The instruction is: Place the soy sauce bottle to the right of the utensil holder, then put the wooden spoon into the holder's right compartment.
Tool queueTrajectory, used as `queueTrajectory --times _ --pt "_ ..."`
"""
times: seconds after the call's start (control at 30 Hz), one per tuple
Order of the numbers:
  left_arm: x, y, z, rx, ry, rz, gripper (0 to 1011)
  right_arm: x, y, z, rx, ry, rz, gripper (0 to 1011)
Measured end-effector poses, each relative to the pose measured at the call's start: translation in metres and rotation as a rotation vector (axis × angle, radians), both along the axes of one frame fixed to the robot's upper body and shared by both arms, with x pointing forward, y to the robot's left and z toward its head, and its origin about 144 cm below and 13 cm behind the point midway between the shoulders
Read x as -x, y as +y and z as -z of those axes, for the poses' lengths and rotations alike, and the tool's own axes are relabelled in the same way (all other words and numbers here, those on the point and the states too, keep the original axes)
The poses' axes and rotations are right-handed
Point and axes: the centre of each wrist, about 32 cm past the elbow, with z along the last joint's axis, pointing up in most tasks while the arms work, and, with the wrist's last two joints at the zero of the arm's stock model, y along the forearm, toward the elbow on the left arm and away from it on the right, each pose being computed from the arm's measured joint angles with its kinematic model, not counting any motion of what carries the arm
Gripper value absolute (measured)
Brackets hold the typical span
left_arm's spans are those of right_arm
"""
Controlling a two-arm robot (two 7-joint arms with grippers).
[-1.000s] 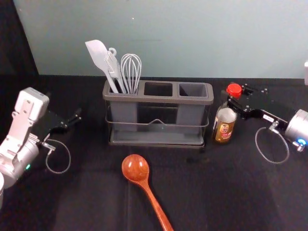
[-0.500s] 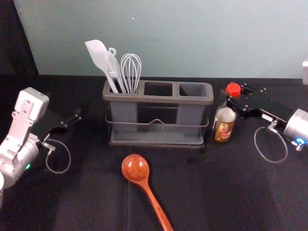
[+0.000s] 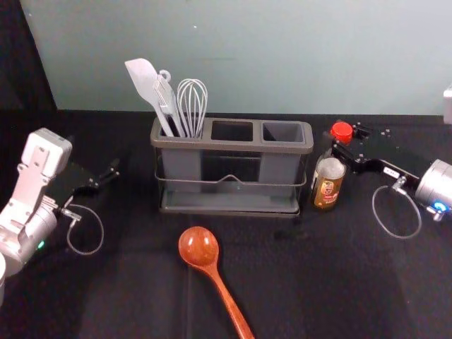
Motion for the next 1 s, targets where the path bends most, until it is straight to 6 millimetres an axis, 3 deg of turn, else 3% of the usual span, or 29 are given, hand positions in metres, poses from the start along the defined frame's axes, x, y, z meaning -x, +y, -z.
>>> queueTrajectory --times 0.23,0.77,0.9,1.0 --pt "0.0000 0.0000 0.0000 0.000 0.000 0.000 1005 0.0000 0.0000 -0.0003 0.000 -0.001 0.000 403" --pt "0.0000 0.0000 0.0000 0.000 0.000 0.000 1005 0.0004 -0.0002 -0.0002 0.001 -0.001 0.000 909" --pt "0.0000 0.0000 0.0000 0.000 0.000 0.000 1005 0.0005 -0.0002 -0.0001 0.001 0.000 0.000 998" --pt "0.0000 0.0000 0.0000 0.000 0.000 0.000 1005 0.0005 -0.0003 -0.0001 0.001 0.000 0.000 1000"
